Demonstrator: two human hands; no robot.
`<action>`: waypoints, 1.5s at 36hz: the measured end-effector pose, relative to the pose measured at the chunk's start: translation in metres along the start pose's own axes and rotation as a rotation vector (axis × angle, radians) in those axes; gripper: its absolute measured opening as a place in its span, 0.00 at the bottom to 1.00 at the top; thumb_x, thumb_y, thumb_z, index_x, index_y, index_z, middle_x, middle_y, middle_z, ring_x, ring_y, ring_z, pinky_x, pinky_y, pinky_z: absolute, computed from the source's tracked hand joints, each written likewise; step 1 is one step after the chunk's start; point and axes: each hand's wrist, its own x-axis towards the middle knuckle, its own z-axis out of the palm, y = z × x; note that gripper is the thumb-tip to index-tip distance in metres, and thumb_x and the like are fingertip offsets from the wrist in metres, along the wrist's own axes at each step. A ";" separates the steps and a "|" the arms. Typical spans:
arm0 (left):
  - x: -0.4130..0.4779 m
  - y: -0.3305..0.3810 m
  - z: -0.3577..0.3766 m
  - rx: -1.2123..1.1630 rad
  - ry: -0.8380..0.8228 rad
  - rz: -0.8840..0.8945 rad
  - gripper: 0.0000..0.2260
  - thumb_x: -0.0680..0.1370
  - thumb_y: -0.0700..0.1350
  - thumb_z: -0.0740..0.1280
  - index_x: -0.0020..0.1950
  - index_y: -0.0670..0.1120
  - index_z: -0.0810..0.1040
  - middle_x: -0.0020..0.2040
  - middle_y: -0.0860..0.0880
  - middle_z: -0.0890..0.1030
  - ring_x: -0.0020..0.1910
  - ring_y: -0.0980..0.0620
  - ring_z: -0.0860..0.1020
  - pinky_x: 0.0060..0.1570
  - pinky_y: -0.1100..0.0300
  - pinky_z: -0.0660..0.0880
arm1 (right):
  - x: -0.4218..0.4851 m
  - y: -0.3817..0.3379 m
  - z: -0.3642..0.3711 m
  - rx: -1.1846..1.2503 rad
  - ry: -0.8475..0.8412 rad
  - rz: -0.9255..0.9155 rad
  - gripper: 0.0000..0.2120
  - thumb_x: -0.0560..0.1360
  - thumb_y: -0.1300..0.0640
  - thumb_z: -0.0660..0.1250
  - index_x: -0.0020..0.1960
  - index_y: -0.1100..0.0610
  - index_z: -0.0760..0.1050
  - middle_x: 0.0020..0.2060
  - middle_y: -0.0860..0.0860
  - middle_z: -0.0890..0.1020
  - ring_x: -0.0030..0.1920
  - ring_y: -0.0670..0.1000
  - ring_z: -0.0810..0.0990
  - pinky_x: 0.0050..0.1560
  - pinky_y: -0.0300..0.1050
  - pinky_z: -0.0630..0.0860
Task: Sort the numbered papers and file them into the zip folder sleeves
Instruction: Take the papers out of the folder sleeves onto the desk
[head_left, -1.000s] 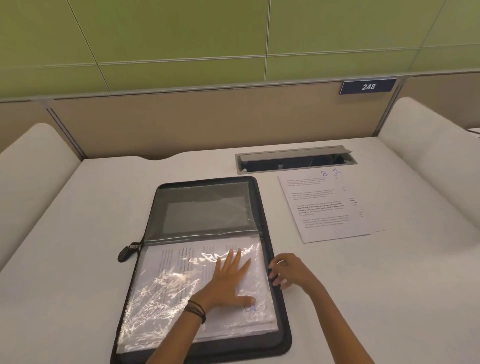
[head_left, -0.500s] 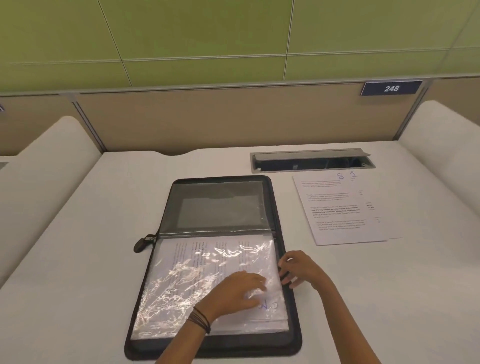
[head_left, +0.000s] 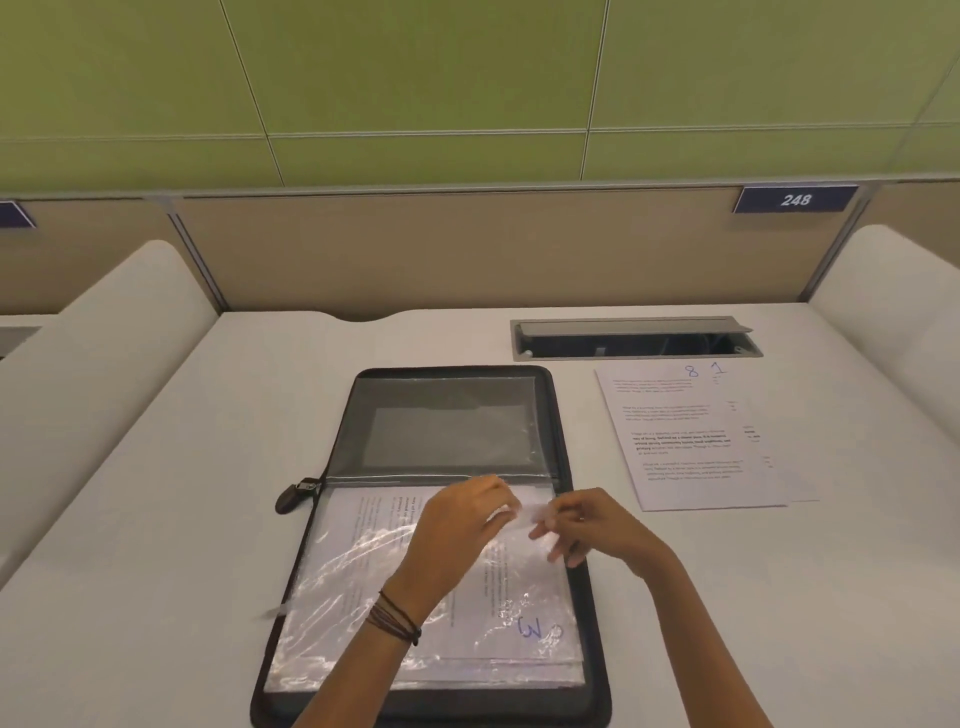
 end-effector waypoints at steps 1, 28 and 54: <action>0.002 0.001 0.000 0.027 0.049 0.044 0.07 0.72 0.45 0.74 0.48 0.50 0.81 0.46 0.53 0.82 0.43 0.56 0.81 0.43 0.64 0.79 | 0.003 -0.002 0.001 0.023 0.046 -0.039 0.08 0.76 0.59 0.66 0.52 0.61 0.79 0.44 0.52 0.85 0.39 0.53 0.84 0.35 0.40 0.80; -0.024 -0.060 0.058 -0.371 -0.249 -0.398 0.10 0.80 0.46 0.62 0.59 0.50 0.79 0.60 0.56 0.77 0.60 0.59 0.71 0.63 0.65 0.67 | 0.058 -0.001 -0.009 0.141 0.292 -0.213 0.40 0.67 0.25 0.54 0.73 0.43 0.54 0.65 0.28 0.61 0.63 0.28 0.65 0.62 0.32 0.64; -0.056 -0.056 0.110 -0.160 -0.279 -0.342 0.29 0.73 0.72 0.47 0.72 0.64 0.55 0.76 0.61 0.50 0.75 0.60 0.43 0.74 0.56 0.35 | 0.023 0.092 0.008 0.139 0.411 -0.022 0.16 0.77 0.58 0.64 0.65 0.51 0.72 0.64 0.42 0.72 0.64 0.44 0.70 0.54 0.26 0.68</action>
